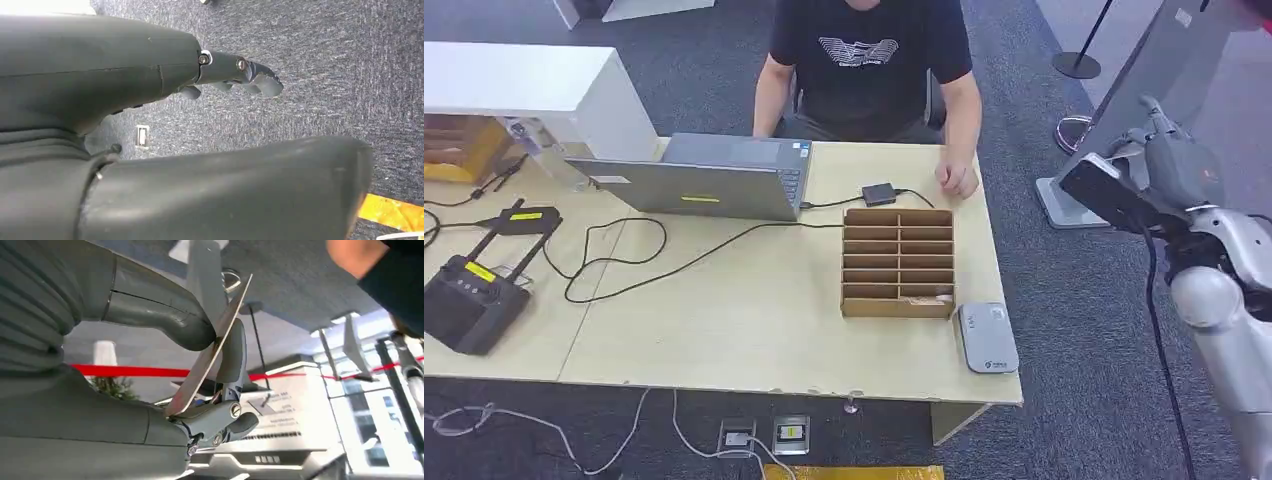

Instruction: Pass the card to the sensor for recognition and then transmit it.

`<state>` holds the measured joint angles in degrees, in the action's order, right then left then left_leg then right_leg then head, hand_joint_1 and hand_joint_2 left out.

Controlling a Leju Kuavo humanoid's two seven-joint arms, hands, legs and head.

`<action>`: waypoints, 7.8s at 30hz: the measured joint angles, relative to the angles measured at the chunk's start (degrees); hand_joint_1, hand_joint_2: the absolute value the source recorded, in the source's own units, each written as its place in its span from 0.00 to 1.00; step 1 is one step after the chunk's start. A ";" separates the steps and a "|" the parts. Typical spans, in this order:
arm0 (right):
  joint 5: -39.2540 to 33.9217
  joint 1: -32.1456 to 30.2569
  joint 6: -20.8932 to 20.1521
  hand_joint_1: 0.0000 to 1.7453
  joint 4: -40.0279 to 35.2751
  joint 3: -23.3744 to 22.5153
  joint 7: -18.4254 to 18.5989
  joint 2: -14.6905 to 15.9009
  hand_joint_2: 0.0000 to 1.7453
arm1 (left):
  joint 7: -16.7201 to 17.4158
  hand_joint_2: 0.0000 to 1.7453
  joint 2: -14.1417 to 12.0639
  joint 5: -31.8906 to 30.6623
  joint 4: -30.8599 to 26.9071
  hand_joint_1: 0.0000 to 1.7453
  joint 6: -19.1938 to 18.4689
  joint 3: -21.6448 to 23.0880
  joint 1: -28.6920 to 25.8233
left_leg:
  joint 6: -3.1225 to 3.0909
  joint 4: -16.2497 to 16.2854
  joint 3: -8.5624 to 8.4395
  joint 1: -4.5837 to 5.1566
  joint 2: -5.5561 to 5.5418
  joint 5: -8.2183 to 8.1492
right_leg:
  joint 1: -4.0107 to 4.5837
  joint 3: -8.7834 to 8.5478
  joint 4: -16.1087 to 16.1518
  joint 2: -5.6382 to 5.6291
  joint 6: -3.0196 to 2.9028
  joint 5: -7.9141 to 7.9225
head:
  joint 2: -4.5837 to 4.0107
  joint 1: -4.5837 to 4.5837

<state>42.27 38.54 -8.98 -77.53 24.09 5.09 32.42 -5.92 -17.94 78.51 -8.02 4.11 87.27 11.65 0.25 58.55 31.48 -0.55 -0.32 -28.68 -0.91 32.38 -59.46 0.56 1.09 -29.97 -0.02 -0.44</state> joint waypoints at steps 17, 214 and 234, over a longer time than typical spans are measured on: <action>3.26 3.18 9.53 1.00 17.26 4.04 -7.26 -18.53 1.00 | 0.00 0.00 0.72 -1.07 -0.22 0.00 -0.15 0.00 0.36 | 0.05 -0.01 0.08 -0.07 -0.07 0.03 | 0.06 0.04 -0.03 0.06 -0.01 -0.01 | 0.00 0.00; 29.75 -20.12 24.22 0.00 15.06 16.98 -1.99 -22.17 1.00 | 1.20 0.00 0.94 -4.66 -0.61 0.00 1.24 -3.89 0.06 | 0.12 -0.01 0.04 -0.06 0.18 -0.06 | 0.05 0.15 0.01 -0.26 -0.04 -0.02 | 0.00 -0.02; 29.34 -19.85 24.55 1.00 17.14 16.79 -3.87 -22.93 1.00 | 1.09 0.00 0.92 -4.68 -0.61 0.00 1.22 -3.32 0.06 | 0.13 -0.01 0.04 -0.06 0.18 -0.05 | 0.05 0.15 0.01 -0.26 -0.04 -0.02 | 0.00 -0.02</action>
<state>71.60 18.70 15.56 -60.39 40.87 1.23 9.49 -4.83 -17.03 73.83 -8.63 5.33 83.95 11.71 0.38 58.54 31.51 -0.61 -0.14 -28.73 -0.87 32.53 -59.45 0.30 1.05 -29.99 -0.02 -0.46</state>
